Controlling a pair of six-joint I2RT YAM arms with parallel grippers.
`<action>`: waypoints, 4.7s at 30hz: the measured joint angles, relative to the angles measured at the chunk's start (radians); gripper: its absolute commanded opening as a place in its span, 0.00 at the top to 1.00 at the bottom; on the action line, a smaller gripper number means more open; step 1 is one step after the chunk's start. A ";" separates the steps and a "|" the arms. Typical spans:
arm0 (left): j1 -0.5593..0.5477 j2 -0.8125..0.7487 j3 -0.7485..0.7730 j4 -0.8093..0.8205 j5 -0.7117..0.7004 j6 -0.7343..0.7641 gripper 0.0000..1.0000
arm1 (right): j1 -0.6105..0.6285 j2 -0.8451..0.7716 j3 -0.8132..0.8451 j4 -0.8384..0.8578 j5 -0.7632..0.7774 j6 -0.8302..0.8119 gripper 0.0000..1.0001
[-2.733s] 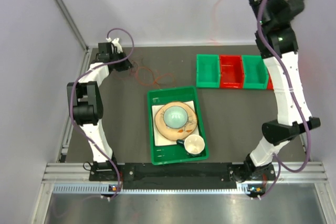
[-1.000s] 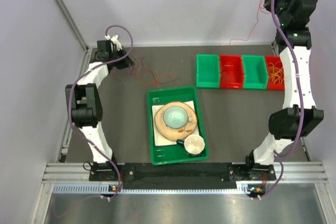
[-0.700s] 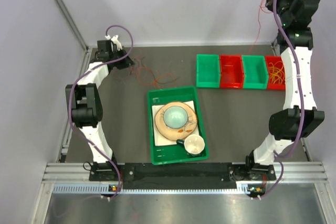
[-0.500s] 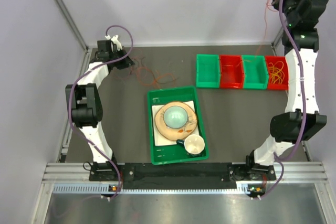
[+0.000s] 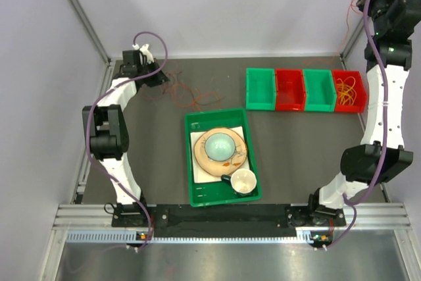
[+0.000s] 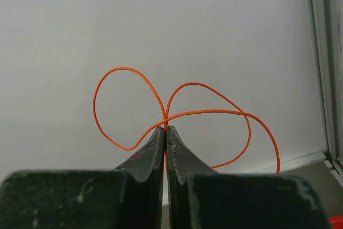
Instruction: Untangle the cables
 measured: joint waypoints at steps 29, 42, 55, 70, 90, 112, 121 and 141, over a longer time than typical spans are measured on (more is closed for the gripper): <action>-0.023 0.000 0.000 -0.024 -0.005 0.008 1.00 | -0.037 0.010 -0.290 0.079 -0.034 -0.003 1.00; -0.024 0.000 0.000 -0.029 -0.020 0.022 1.00 | -0.037 0.109 -0.518 0.133 -0.046 -0.005 1.00; -0.024 0.000 0.000 -0.029 -0.020 0.024 1.00 | -0.037 0.210 -0.617 0.136 -0.029 -0.017 1.00; -0.024 0.001 0.000 -0.032 -0.020 0.026 1.00 | -0.037 0.262 -0.612 0.136 -0.034 -0.031 0.41; -0.042 0.002 0.000 -0.037 -0.019 0.026 1.00 | 0.018 0.301 -0.386 -0.013 0.013 -0.092 0.42; -0.059 0.027 0.000 -0.052 -0.023 0.047 1.00 | 0.029 0.448 -0.307 -0.121 0.039 -0.056 0.47; -0.059 0.027 0.000 -0.052 -0.023 0.049 1.00 | 0.031 0.461 -0.304 -0.122 0.023 -0.056 0.54; -0.059 0.027 0.000 -0.053 -0.023 0.050 1.00 | 0.035 0.496 -0.300 -0.111 0.001 -0.048 1.00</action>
